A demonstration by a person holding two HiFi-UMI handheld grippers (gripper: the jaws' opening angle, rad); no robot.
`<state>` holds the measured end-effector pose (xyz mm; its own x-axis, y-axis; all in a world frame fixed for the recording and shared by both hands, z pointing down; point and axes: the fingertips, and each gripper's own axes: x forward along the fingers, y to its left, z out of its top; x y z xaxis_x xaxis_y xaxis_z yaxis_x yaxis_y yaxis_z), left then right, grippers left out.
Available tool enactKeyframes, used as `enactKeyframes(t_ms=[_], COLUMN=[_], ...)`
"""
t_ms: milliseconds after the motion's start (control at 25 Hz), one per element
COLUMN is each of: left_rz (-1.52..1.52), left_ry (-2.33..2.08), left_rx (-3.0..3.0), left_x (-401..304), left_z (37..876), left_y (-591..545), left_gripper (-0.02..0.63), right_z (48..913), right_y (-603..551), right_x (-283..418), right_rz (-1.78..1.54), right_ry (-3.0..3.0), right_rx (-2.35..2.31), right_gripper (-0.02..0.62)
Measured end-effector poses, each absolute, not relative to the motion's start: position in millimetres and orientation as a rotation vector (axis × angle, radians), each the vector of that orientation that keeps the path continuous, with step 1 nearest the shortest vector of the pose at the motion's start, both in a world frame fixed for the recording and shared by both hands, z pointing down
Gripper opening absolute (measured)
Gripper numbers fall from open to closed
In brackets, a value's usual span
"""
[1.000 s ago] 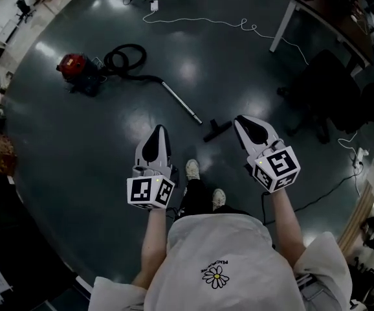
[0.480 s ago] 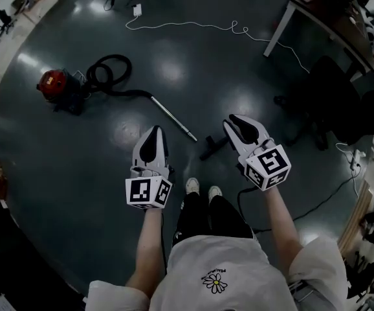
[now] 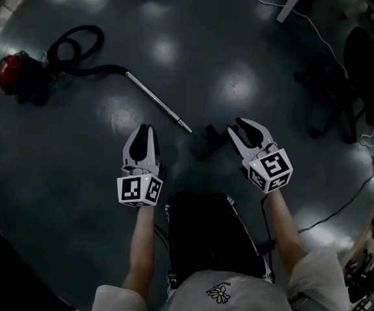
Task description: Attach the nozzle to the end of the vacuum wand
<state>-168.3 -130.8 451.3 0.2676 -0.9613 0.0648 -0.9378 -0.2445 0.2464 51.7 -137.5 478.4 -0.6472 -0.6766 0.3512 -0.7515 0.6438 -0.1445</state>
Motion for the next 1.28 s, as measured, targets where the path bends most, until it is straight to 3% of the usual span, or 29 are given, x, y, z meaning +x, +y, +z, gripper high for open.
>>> enactKeyframes(t_ms=[240, 480, 840, 1280], left_rz=[-0.111, -0.087, 0.001, 0.043], left_ry=[-1.732, -1.693, -1.593, -1.457], left_rx=[2.341, 2.301, 2.241, 2.132], left_x=[-164, -161, -157, -156], left_z=[631, 746, 835, 895], left_y=[-157, -166, -191, -207], left_gripper=[0.072, 0.097, 0.169, 0.238], right_z=[677, 799, 865, 896], right_y=[-147, -149, -159, -159], right_x=[61, 55, 36, 14], right_rz=[0.471, 0.541, 0.582, 0.501], right_ry=[-2.562, -2.497, -2.391, -2.283], right_rx=[1.111, 1.012, 0.891, 0.797], right_gripper=[0.151, 0.207, 0.224, 0.187])
